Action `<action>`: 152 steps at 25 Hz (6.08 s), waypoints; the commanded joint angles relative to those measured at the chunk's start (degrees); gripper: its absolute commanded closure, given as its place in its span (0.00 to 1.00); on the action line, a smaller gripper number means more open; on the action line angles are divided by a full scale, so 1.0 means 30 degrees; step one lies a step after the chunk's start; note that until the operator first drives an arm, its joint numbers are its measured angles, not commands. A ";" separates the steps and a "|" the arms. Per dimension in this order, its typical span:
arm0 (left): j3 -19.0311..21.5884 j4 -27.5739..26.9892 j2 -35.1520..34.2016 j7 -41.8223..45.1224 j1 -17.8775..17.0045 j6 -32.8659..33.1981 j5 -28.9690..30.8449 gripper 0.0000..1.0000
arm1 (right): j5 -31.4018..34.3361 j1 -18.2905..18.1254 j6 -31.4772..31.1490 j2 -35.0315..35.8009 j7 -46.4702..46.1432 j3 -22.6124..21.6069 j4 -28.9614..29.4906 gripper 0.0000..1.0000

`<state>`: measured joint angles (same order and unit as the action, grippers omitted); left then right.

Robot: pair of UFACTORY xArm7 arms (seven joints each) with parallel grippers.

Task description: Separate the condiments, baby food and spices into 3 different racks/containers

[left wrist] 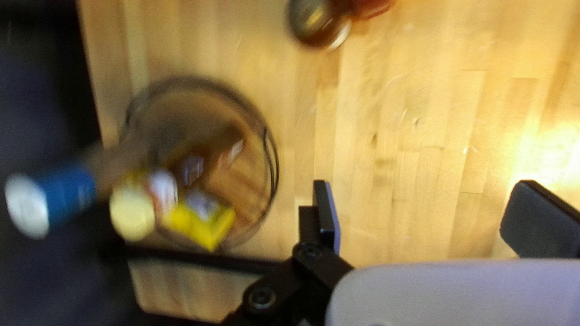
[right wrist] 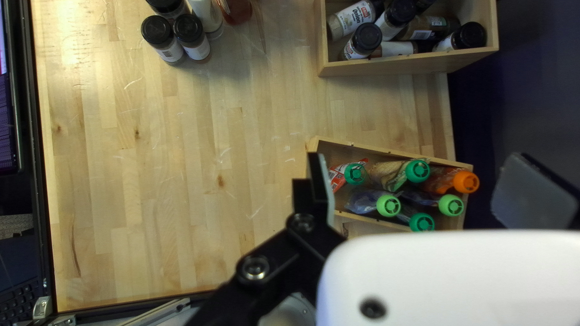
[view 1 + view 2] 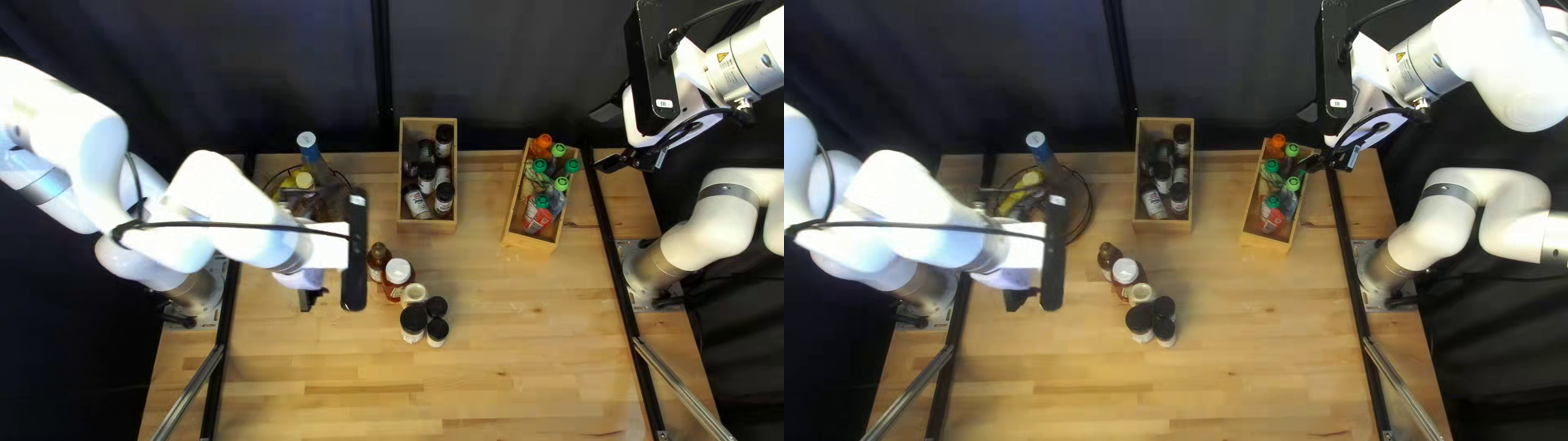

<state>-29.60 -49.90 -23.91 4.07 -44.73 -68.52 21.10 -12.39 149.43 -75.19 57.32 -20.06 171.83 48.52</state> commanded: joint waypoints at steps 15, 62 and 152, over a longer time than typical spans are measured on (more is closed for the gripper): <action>-0.5970 0.0064 0.3983 -0.9924 -0.0785 0.3831 -0.3422 0.00 | 0.0000 0.0000 0.0000 0.0000 0.0000 0.0000 0.0000 0.00; -0.4529 0.0512 0.0415 -0.7177 0.3474 0.0199 0.2353 1.00 | 0.0000 0.0000 0.0000 0.0000 0.0000 0.0000 0.0000 0.00; -0.4415 -0.1483 0.9552 -1.3223 -0.0696 0.6840 -0.6390 0.00 | 0.0000 0.0000 0.0000 0.0000 0.0000 0.0000 0.0000 0.00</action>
<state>-42.81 -54.79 4.39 -36.15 -46.74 -48.66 1.57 -12.39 149.43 -75.19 57.32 -20.06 171.83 48.52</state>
